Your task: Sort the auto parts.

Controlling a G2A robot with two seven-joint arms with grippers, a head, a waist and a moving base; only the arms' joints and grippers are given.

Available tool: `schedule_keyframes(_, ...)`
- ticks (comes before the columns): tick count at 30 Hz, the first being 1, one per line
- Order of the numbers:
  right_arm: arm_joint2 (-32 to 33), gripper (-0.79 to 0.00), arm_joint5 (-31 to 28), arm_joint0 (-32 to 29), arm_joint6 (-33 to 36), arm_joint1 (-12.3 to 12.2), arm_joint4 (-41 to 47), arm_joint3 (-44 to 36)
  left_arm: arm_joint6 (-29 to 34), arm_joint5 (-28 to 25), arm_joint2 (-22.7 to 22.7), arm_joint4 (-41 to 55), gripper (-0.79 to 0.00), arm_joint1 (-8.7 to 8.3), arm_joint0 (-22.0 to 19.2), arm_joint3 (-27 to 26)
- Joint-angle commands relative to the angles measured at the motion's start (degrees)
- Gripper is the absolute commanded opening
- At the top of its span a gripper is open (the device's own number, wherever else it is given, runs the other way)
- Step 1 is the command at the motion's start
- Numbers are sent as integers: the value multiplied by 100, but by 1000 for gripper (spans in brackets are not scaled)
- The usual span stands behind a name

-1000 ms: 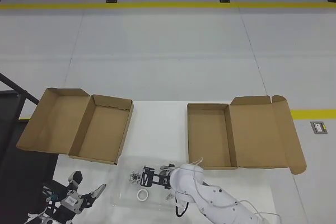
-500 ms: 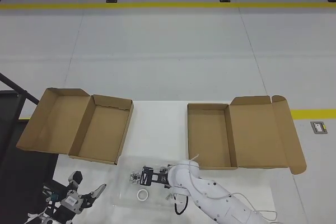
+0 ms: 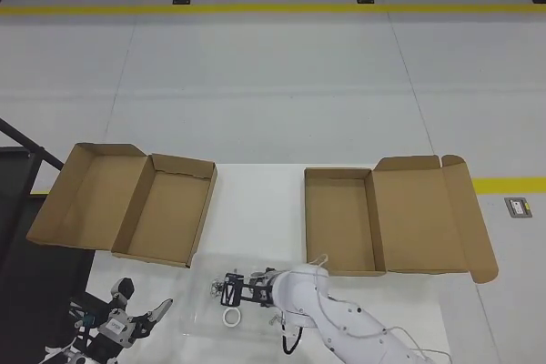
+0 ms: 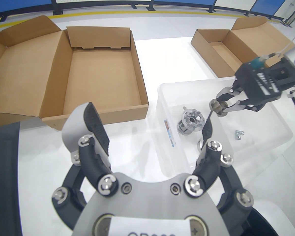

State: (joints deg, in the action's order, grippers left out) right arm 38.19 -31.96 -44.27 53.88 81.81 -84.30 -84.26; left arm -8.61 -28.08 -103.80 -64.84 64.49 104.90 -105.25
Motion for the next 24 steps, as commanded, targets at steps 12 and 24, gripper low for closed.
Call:
schedule_keyframes(12,974,-785,-296,-1399,-287,-487,-917,-2341,0,0,0,0,0,0,0,0)
schedule_keyframes(24,1683,-785,2054,-1176,-534,-362,-807,-1905,0,0,0,0,0,0,0,0)
